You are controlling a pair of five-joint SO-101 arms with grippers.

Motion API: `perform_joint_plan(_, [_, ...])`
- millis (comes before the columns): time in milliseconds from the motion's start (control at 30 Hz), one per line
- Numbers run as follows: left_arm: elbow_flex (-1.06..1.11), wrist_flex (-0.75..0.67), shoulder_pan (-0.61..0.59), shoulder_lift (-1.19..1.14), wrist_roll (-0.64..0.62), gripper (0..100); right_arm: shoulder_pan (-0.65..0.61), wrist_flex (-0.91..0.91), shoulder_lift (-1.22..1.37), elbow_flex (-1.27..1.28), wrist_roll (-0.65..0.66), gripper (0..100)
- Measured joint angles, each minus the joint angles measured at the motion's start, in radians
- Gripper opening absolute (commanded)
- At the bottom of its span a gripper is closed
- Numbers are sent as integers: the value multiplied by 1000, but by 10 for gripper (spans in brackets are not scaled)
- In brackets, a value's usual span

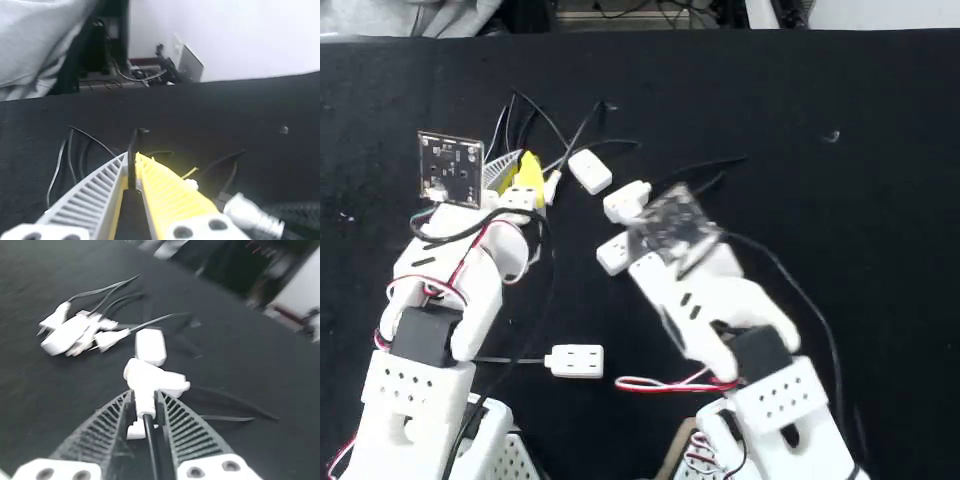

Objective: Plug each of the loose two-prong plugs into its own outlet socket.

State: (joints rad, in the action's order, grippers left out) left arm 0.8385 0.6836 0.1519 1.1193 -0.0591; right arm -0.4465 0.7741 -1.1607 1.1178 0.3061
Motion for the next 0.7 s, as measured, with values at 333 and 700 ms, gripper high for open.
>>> perform_joint_plan(333, [0,0,107,-328,2,29,-71,40,20,-5,0,11])
perform_joint_plan(700, [-64,-44,167,-522,2,29,-71,34,-52,94,-46,11])
